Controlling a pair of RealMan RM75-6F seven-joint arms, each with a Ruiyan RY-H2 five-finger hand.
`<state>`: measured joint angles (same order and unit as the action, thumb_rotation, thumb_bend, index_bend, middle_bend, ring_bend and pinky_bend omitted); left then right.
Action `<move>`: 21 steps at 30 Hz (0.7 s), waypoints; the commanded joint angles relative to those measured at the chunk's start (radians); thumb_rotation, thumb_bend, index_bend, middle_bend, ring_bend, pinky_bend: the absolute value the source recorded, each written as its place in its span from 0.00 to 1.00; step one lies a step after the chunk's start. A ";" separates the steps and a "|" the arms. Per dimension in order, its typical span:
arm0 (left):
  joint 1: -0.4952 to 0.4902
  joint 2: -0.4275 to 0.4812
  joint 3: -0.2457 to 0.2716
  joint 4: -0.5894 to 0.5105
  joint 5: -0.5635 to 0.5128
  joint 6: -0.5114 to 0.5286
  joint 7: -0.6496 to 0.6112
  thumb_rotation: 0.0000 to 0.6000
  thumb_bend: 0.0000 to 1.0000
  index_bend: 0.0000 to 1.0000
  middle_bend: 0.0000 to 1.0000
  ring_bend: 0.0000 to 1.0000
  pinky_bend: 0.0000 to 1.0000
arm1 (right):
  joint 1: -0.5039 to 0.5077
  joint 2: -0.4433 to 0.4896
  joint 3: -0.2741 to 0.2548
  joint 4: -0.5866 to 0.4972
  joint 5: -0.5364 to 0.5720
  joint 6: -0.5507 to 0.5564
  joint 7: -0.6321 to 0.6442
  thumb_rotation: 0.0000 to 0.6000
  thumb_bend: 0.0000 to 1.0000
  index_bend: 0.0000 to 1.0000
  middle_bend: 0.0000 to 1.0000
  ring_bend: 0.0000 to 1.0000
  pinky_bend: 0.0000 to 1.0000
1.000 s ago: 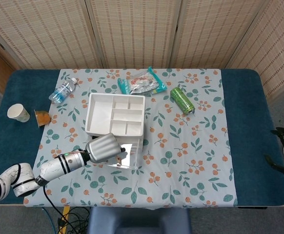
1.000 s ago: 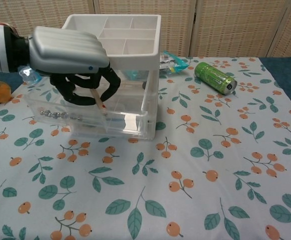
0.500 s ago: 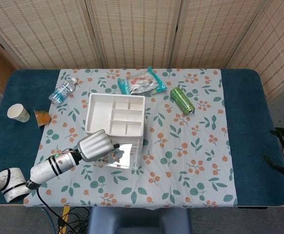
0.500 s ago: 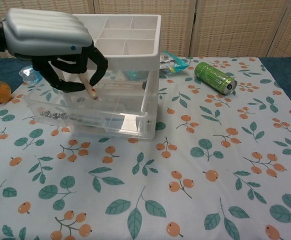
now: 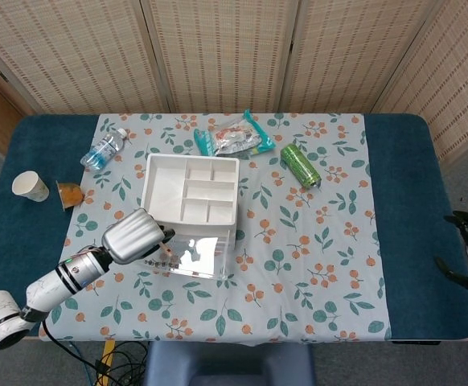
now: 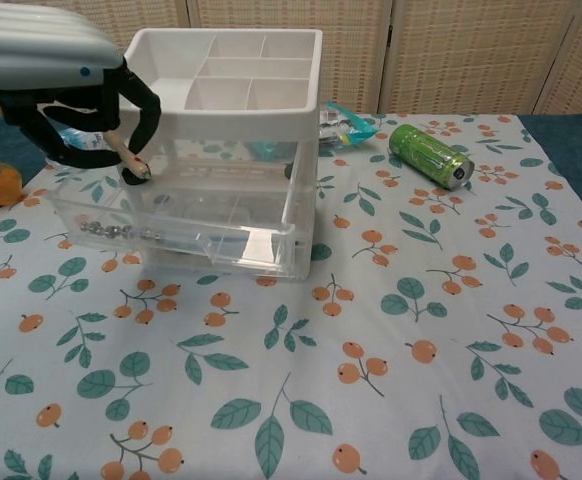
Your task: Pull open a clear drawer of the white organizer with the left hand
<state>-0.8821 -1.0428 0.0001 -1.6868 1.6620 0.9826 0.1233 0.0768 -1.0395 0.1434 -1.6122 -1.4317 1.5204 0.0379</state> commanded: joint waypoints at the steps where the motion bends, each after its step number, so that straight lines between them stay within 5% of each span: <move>1: 0.030 0.022 0.002 -0.016 -0.021 0.020 0.014 1.00 0.40 0.54 0.95 1.00 1.00 | -0.001 0.000 -0.001 0.001 -0.002 0.002 0.003 1.00 0.24 0.22 0.19 0.22 0.22; 21: 0.179 0.121 0.029 -0.095 -0.085 0.063 0.127 1.00 0.40 0.54 0.95 1.00 1.00 | 0.004 0.003 -0.004 -0.003 -0.026 0.006 0.012 1.00 0.24 0.22 0.19 0.22 0.21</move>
<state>-0.7121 -0.9314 0.0224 -1.7677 1.5751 1.0497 0.2392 0.0808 -1.0370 0.1394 -1.6149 -1.4572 1.5260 0.0497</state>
